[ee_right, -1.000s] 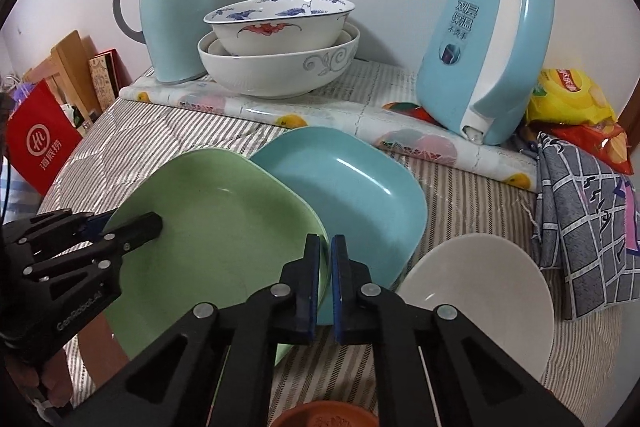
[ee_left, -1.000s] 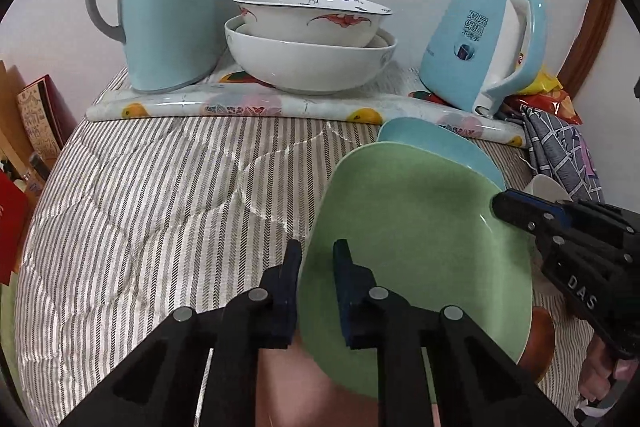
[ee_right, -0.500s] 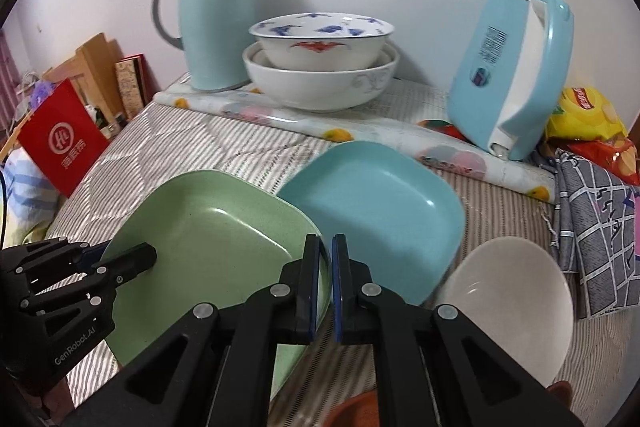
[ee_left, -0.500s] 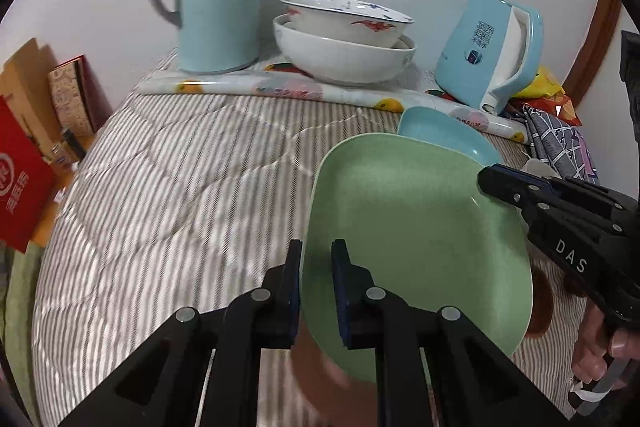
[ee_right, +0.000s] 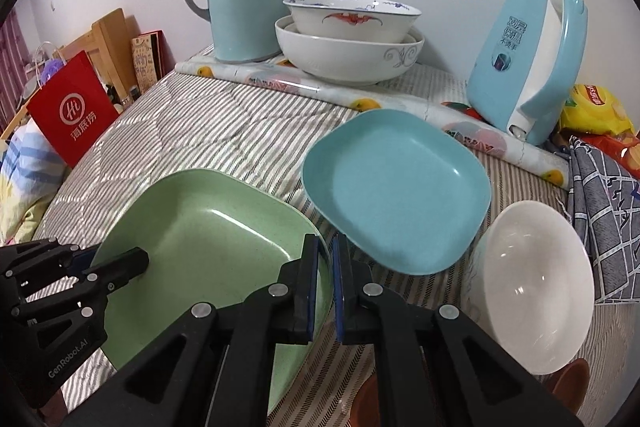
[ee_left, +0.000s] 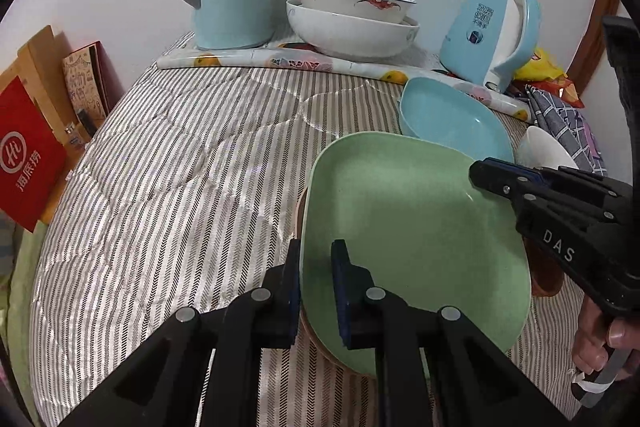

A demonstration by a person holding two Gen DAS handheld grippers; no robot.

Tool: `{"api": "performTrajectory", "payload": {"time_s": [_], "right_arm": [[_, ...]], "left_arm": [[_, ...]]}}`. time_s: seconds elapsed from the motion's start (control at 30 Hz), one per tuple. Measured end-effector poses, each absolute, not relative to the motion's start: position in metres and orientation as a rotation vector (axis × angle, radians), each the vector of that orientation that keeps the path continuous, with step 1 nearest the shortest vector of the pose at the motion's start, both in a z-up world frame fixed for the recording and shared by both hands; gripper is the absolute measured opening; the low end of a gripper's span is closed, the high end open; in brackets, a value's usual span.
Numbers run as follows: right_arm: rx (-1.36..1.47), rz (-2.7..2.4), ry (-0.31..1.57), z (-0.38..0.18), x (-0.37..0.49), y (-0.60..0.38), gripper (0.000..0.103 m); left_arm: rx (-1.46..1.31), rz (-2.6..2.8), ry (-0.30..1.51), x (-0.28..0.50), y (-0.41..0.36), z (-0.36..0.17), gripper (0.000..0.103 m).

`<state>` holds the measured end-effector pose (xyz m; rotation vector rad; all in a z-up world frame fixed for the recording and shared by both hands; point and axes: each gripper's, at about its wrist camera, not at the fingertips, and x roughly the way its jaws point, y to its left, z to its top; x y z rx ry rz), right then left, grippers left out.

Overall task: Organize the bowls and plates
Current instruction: 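Lower the green plate onto the pink plate and open the left gripper, then move the left gripper to the light-blue square plate and grasp its rim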

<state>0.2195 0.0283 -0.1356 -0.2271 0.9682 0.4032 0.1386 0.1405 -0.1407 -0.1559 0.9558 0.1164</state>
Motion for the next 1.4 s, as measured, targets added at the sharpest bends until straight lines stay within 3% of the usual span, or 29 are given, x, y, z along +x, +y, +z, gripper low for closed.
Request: {"api": "performTrajectory", "payload": {"time_s": [0.43, 0.63, 0.7, 0.77, 0.87, 0.93, 1.0, 1.4], "right_arm": [[-0.223, 0.419, 0.969, -0.141, 0.218, 0.026, 0.008], [-0.242, 0.418, 0.965, -0.142, 0.217, 0.027, 0.008], [-0.244, 0.413, 0.973, -0.141, 0.217, 0.027, 0.008], [-0.24, 0.412, 0.966, -0.138, 0.215, 0.026, 0.009], [-0.213, 0.41, 0.96, -0.128, 0.213, 0.021, 0.022], [-0.196, 0.407, 0.946, -0.118, 0.213, 0.016, 0.039], [-0.187, 0.394, 0.926, -0.108, 0.213, 0.009, 0.047], [-0.112, 0.273, 0.891, -0.073, 0.25, -0.053, 0.054]], "left_arm": [[-0.117, 0.132, 0.975, 0.136, 0.135, -0.14, 0.014], [-0.133, 0.121, 1.005, 0.134, 0.137, -0.144, 0.034], [-0.138, 0.132, 1.007, 0.133, 0.138, -0.143, 0.052], [-0.13, 0.146, 0.989, 0.13, 0.139, -0.138, 0.058], [-0.127, 0.141, 0.972, 0.13, 0.139, -0.129, 0.058], [-0.12, 0.142, 0.96, 0.132, 0.138, -0.122, 0.058], [-0.123, 0.133, 0.949, 0.136, 0.137, -0.115, 0.058], [-0.11, 0.118, 0.893, 0.185, 0.121, -0.085, 0.058]]}}
